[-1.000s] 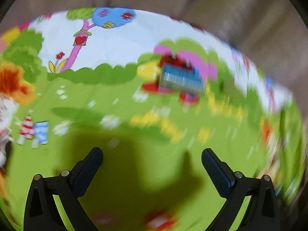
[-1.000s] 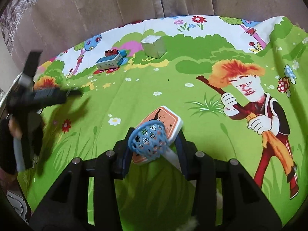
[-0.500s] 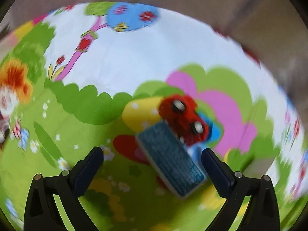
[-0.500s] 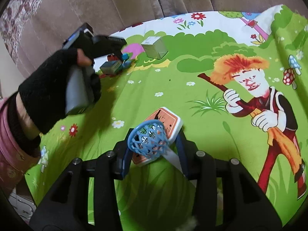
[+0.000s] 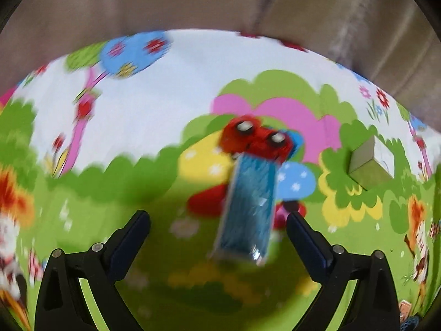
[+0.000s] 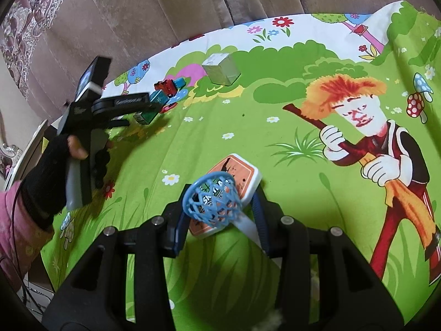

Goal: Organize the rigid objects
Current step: 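Grasp the teal printed box with the left gripper while the right holds the ball toy, then lift both held items and carry them over the purple-rimmed bin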

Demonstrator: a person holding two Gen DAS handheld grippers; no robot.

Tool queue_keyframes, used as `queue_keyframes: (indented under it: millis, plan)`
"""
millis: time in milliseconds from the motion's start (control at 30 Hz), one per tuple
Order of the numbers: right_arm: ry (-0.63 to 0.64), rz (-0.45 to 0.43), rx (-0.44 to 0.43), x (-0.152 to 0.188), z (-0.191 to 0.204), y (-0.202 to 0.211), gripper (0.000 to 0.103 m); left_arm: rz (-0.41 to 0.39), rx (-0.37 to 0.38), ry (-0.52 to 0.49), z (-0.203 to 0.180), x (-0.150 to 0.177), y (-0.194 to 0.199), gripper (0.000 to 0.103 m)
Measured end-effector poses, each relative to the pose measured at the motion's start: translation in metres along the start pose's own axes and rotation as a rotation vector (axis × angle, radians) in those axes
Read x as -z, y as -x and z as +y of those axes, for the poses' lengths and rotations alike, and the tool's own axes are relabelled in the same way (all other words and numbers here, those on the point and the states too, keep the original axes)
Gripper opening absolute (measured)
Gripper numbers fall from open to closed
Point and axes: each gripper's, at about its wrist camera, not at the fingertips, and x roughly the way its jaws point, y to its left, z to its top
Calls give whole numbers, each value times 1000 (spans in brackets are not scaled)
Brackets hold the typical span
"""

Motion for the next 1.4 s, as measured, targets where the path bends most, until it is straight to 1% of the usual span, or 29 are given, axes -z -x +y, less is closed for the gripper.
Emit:
queue_keyframes:
  millis: [33,67,100,133,200,300,367,467,533,567,633,700,733,833,933,1000,1067,1200,1300,1400]
  plan:
    - [0,0,1,0,0,0,47,-6,9,-46,-5,-2,-2,81]
    - [0,0,1,0,0,0,47,-30,1,-79,-10,-3,-1,69]
    - [1,0,1,0,0,0,47,-46,27,-101,-12,-1,2,36]
    - [2,0,2,0,0,0,47,-47,39,-125,-15,1,6,34]
    - [5,0,5,0,1,0,47,-55,45,-138,-16,11,12,34]
    - [15,2,16,0,2,-1,47,-84,65,-155,-10,41,33,34]
    - [23,2,24,0,3,-2,46,-114,77,-150,-3,69,55,34]
    - [28,3,30,0,4,-2,46,-161,65,-146,14,114,90,34]
    - [36,5,39,0,6,-2,46,-176,54,-138,10,130,100,34]
    - [45,6,50,0,8,-3,46,-187,44,-136,15,150,116,34]
    - [66,8,75,1,12,-3,46,-184,41,-129,26,172,131,34]
    - [72,5,92,2,13,-3,45,-185,25,-137,23,177,134,34]
    - [71,2,115,3,16,-2,45,-182,17,-142,29,186,142,34]
    - [64,-6,152,11,31,5,45,-183,10,-128,38,198,149,34]
    - [57,-56,125,26,59,21,45,-193,5,-101,52,212,164,34]
    - [69,-97,119,33,81,34,45,-215,4,-80,59,219,176,34]
    - [81,-154,89,40,101,50,45,-250,-2,-72,64,225,191,34]
    - [124,-208,57,47,132,74,45,-337,-17,-70,68,233,222,34]
    - [161,-255,52,53,151,96,45,-425,-27,-57,71,237,250,34]
    - [192,-304,39,60,167,120,45,-493,-24,-46,74,239,274,34]
